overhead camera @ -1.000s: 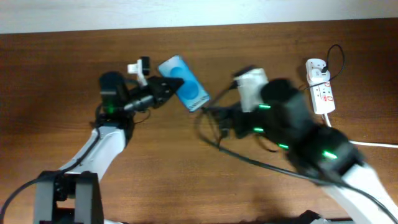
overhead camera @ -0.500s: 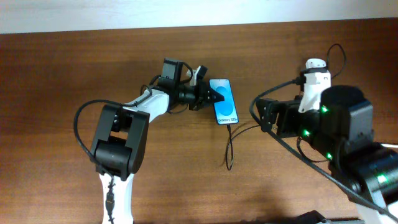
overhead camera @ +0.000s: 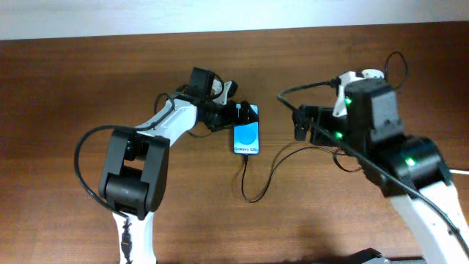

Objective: Plug charger to phone and switch on socket

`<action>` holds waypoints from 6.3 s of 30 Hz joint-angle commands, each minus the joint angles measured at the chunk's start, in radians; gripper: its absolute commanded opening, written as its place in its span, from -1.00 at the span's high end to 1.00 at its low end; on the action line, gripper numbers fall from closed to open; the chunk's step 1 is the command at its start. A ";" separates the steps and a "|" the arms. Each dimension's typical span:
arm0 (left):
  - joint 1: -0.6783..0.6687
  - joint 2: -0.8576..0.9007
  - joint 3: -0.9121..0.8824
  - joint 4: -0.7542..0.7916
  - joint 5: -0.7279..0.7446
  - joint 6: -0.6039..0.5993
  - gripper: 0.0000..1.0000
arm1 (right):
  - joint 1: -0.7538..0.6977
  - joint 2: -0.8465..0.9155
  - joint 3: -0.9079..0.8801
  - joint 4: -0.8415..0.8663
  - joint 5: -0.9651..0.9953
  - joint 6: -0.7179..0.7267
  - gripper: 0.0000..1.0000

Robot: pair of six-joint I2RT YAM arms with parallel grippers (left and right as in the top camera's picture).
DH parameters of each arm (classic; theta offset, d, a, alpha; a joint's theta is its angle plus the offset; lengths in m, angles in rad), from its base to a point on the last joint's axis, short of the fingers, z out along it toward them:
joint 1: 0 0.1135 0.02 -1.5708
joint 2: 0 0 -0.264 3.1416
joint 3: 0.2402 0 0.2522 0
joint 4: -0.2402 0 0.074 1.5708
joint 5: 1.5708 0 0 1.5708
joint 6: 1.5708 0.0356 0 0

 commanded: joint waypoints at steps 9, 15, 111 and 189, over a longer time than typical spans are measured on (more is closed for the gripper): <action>0.245 -0.248 0.281 -0.516 -0.329 0.108 -0.99 | -0.636 0.221 0.005 -0.034 -0.036 0.134 0.92; 0.268 -0.783 0.280 -0.607 -0.727 0.134 -0.99 | -0.813 0.717 0.288 -0.034 -0.268 0.134 0.92; 0.138 -1.915 -0.917 -0.650 -0.842 0.194 -0.99 | -0.444 -1.198 -1.085 0.834 -0.004 -0.163 -0.97; 0.306 -2.165 -1.444 0.325 -0.710 0.449 -0.99 | -0.447 -1.197 -1.344 0.895 0.084 -0.268 -0.97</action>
